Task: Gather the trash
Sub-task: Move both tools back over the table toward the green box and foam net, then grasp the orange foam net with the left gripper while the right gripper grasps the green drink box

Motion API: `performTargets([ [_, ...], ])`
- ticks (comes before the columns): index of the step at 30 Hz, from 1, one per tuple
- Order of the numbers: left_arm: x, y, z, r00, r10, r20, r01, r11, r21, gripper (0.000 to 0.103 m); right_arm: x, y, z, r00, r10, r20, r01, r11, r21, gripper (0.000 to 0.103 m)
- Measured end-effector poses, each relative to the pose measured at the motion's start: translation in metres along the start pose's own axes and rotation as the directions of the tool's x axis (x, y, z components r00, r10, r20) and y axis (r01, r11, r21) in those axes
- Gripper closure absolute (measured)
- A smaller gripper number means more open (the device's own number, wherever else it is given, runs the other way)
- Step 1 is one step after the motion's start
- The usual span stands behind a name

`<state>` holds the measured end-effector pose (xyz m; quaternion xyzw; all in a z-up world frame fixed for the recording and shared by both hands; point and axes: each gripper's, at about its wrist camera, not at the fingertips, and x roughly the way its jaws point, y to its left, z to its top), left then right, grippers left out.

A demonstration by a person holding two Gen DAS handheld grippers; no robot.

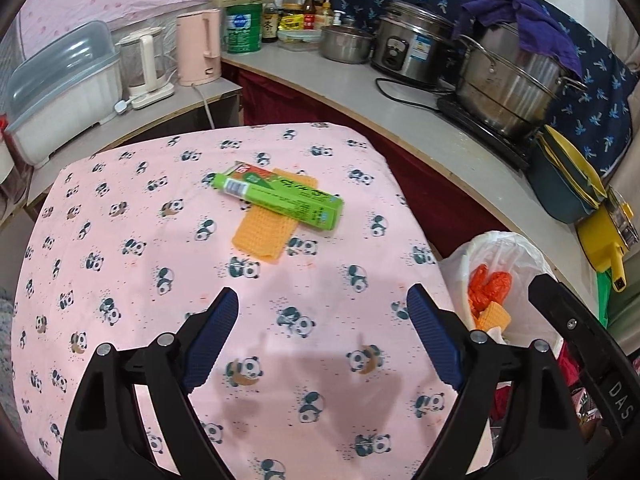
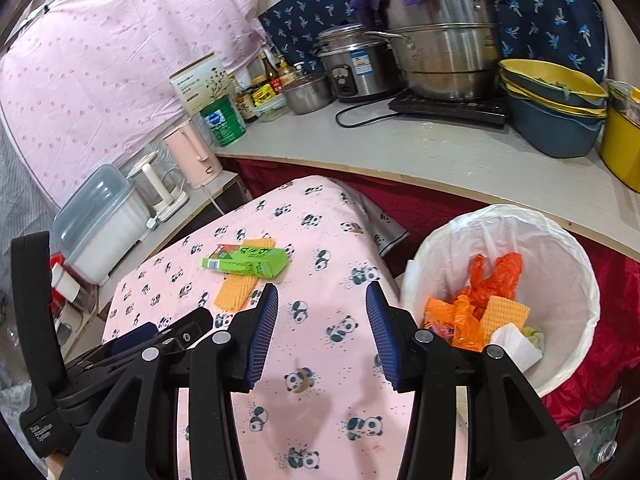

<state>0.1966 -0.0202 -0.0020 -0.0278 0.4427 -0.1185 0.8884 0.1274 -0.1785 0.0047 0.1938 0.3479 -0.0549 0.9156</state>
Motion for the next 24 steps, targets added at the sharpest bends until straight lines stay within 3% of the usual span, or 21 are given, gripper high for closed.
performTargets([
  [12, 0.018, 0.066, 0.004, 0.997, 0.064, -0.032, -0.067, 0.992, -0.103, 0.021, 0.047, 0.043, -0.007, 0.996, 0.046, -0.083, -0.051, 0.997, -0.059, 0.058],
  [19, 0.042, 0.084, 0.01, 0.996, 0.06, -0.069, -0.068, 0.991, -0.116, 0.021, 0.089, 0.058, -0.006, 0.988, 0.071, -0.139, -0.082, 0.994, -0.075, 0.056],
  [24, 0.071, 0.088, 0.019, 0.994, 0.032, -0.105, -0.043, 0.993, -0.109, 0.017, 0.128, 0.066, 0.001, 0.981, 0.096, -0.167, -0.114, 0.989, -0.098, 0.045],
])
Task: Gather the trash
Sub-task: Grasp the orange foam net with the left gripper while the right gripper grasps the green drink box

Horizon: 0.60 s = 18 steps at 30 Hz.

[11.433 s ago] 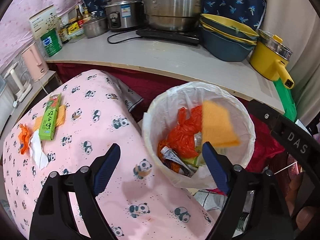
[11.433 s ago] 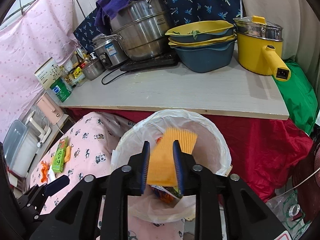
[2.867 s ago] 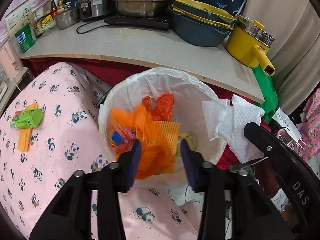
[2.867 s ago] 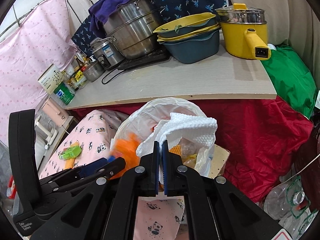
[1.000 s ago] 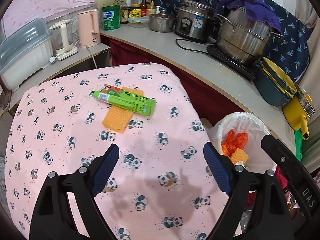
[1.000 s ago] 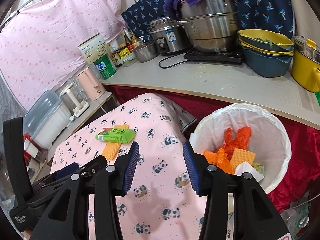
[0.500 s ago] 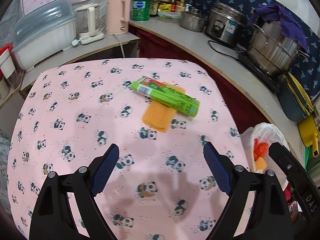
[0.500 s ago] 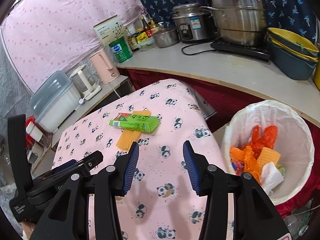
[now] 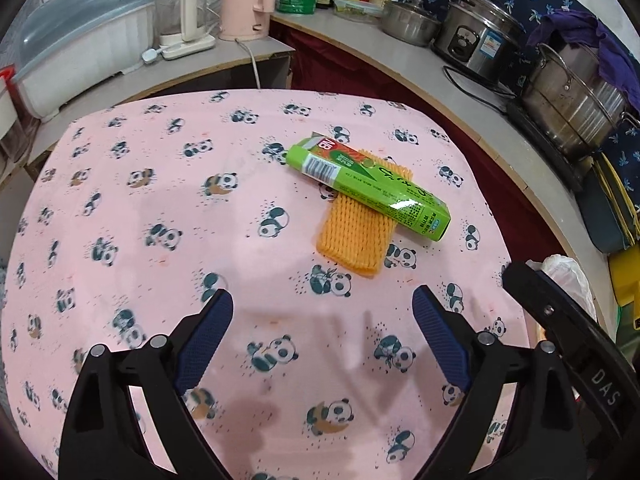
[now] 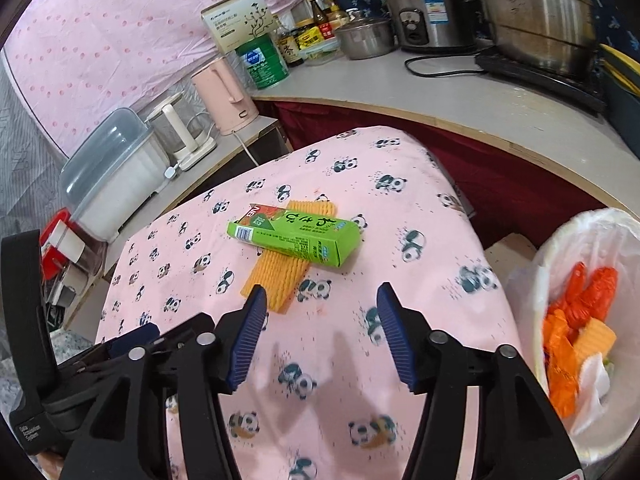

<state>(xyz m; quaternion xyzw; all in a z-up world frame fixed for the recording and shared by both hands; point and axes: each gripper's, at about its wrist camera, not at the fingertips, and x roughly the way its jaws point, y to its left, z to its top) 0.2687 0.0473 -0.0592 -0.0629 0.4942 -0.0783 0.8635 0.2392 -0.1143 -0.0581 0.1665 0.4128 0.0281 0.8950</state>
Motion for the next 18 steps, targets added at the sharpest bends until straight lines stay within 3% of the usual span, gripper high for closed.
performTargets([
  [5, 0.038, 0.0, 0.017, 0.999, -0.013, -0.048, 0.013, 1.0, 0.006, 0.016, 0.041, -0.012, 0.02, 1.0, 0.004, -0.031, -0.005, 0.999, -0.032, 0.043],
  [10, 0.071, -0.01, 0.026, 0.995, -0.034, -0.093, 0.039, 0.998, 0.051, 0.016, 0.081, -0.019, 0.037, 0.994, 0.053, -0.096, -0.064, 0.991, -0.114, 0.042],
  [18, 0.097, -0.025, 0.03, 0.996, -0.031, -0.084, 0.044, 0.988, 0.147, 0.018, 0.124, -0.007, 0.049, 0.966, 0.121, -0.231, -0.19, 0.932, -0.308, 0.041],
])
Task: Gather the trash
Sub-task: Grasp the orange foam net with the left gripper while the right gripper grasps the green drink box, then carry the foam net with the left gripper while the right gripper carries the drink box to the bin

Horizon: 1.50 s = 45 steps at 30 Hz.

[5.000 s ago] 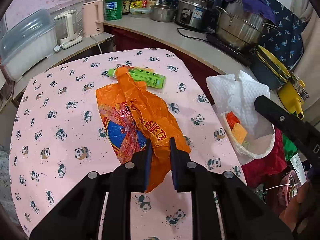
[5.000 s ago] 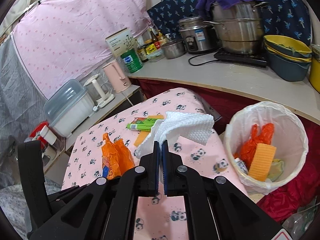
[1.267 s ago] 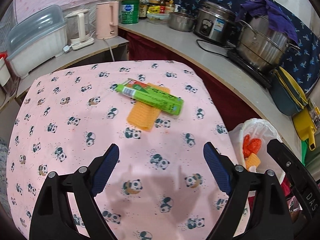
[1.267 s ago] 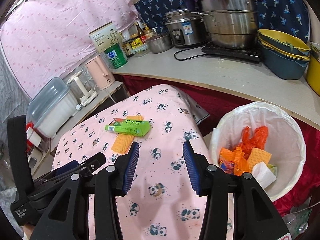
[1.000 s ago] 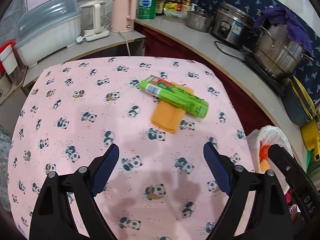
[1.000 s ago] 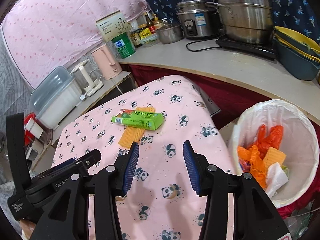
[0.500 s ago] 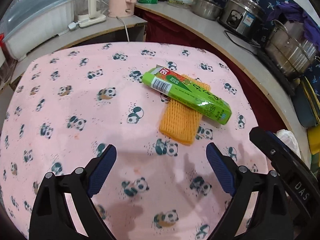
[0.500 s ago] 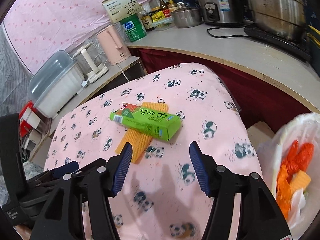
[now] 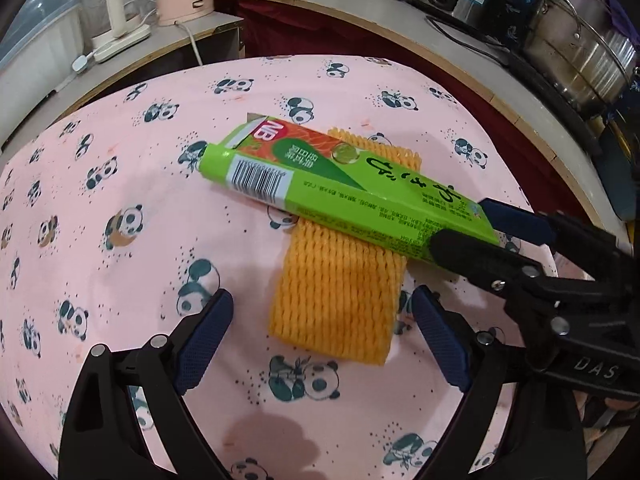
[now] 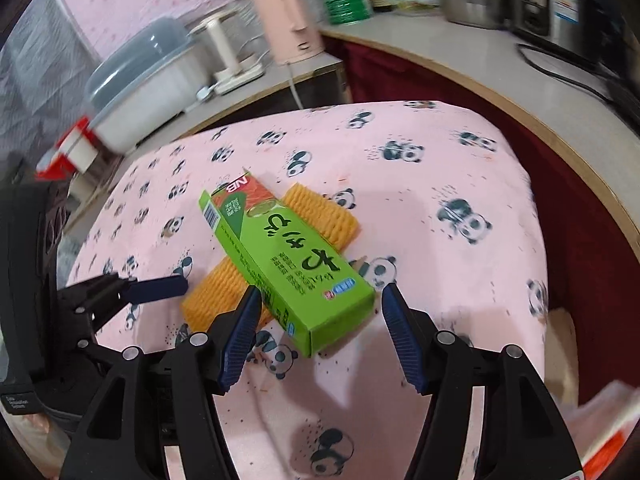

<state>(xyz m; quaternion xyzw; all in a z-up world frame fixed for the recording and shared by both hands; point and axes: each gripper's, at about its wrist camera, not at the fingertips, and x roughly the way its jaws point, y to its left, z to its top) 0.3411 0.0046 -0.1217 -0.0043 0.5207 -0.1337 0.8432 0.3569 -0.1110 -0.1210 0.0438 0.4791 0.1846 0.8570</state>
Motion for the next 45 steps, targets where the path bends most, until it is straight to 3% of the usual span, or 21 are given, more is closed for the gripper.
performTargets([
  [5, 0.001, -0.005, 0.004, 1.0, -0.003, 0.013, 0.003, 0.999, 0.05, 0.04, 0.014, -0.001, 0.006, 0.998, 0.045, -0.031, -0.046, 0.998, -0.031, 0.037],
  [8, -0.002, -0.009, 0.002, 1.0, -0.016, 0.011, 0.015, 0.997, 0.073, 0.058, 0.012, 0.001, 0.002, 0.998, 0.06, -0.023, -0.06, 0.998, -0.017, 0.045],
  [13, -0.011, -0.013, -0.005, 0.999, -0.037, 0.007, 0.037, 0.998, 0.057, 0.075, -0.014, 0.0, -0.014, 0.999, 0.021, 0.026, -0.022, 0.999, 0.035, 0.053],
  [21, -0.044, -0.03, -0.033, 0.998, -0.056, 0.006, 0.055, 0.997, 0.051, 0.076, -0.079, -0.004, -0.062, 0.989, -0.102, 0.107, 0.08, 0.977, 0.197, 0.055],
  [28, -0.075, -0.045, -0.06, 0.999, -0.046, 0.007, 0.045, 0.998, 0.046, 0.076, -0.13, 0.005, -0.111, 0.97, -0.209, 0.125, 0.164, 0.941, 0.295, 0.055],
  [45, -0.15, -0.096, -0.093, 0.995, -0.046, 0.094, 0.035, 0.993, 0.114, 0.076, -0.241, 0.004, -0.173, 0.906, -0.343, 0.247, 0.21, 0.873, 0.44, 0.056],
])
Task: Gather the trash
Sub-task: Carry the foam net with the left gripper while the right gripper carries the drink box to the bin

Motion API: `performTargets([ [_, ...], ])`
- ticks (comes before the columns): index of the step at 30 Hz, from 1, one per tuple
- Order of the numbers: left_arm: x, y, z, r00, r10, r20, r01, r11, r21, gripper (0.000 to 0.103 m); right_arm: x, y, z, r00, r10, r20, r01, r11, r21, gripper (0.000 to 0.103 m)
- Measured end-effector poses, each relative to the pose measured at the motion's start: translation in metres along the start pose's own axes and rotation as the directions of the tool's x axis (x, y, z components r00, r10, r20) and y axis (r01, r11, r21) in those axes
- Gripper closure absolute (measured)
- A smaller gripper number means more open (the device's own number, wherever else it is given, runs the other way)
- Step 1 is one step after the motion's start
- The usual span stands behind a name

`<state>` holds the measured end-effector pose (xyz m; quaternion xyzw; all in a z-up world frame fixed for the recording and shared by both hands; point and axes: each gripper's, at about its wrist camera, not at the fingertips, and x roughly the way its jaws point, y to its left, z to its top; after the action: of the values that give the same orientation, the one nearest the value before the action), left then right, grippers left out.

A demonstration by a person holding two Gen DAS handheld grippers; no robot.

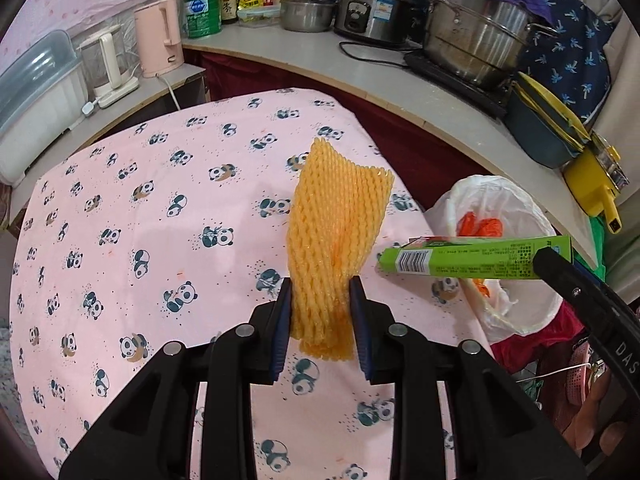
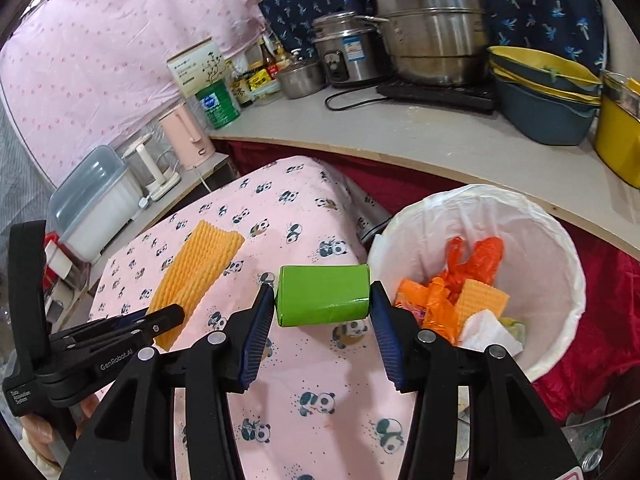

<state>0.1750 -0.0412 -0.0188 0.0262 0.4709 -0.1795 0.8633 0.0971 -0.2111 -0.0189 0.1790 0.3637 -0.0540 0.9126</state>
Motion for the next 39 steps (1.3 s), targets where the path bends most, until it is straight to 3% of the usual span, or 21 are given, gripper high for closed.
performTargets([
  [15, -0.023, -0.042, -0.015, 1.0, -0.021, 0.018, 0.019, 0.997, 0.075, 0.076, -0.049, -0.032, -0.005, 0.996, -0.032, 0.085, 0.025, 0.997, 0.077, 0.056],
  [26, -0.023, -0.073, -0.018, 0.999, -0.036, 0.014, 0.034, 0.991, 0.127, 0.076, -0.078, -0.072, 0.014, 0.977, -0.111, 0.18, 0.083, 0.985, 0.152, 0.056],
  [32, -0.019, -0.084, -0.018, 0.999, -0.04, 0.005, 0.039, 0.989, 0.143, 0.076, -0.077, -0.092, 0.026, 0.964, -0.175, 0.202, 0.14, 0.974, 0.178, 0.056],
  [39, -0.014, -0.092, -0.016, 0.999, -0.042, -0.002, 0.042, 0.986, 0.16, 0.076, -0.048, -0.109, 0.039, 0.957, -0.23, 0.175, 0.197, 0.962, 0.187, 0.055],
])
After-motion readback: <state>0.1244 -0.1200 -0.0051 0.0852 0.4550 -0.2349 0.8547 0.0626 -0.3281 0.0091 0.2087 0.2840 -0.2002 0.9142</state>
